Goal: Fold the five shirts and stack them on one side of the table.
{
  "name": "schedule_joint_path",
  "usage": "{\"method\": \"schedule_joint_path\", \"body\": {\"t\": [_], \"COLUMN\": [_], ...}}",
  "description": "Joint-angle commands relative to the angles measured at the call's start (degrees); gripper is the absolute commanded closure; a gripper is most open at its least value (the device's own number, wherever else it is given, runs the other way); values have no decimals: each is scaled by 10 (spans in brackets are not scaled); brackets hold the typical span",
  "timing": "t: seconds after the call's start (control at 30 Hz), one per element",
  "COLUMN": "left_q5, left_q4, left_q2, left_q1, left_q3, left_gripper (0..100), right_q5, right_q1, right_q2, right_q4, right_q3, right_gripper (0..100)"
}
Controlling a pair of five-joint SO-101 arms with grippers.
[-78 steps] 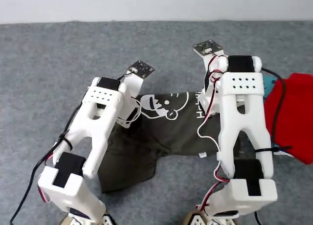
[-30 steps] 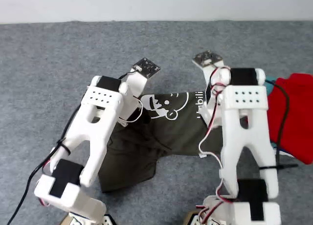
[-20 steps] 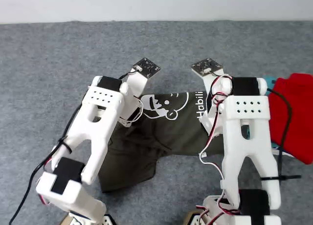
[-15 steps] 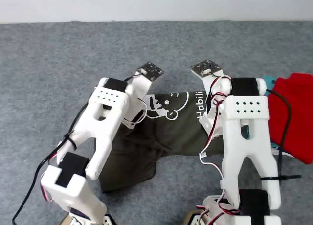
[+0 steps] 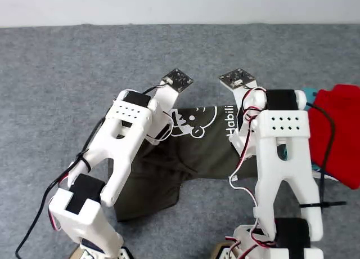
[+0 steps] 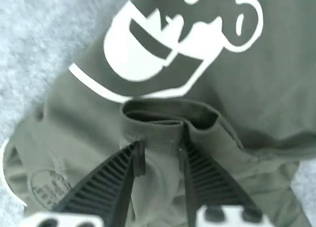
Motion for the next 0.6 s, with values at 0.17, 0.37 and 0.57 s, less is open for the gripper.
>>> {"method": "schedule_joint_path", "body": {"t": [0.17,0.37,0.57], "left_q5": [5,5,2], "left_q4": [-25,-25,-13], "left_q2": [11,71,73], "left_q1": [4,4,4], "left_q3": [-24,-26,-49], "left_gripper": [873,874,966], "right_q5": [2,2,2], "right_q1": [7,6,6], "right_q2": [-22,-22,-22], "right_q4": [23,23,23], "right_q3": [-4,-4,-4], "right_gripper": [898,898,898]}}
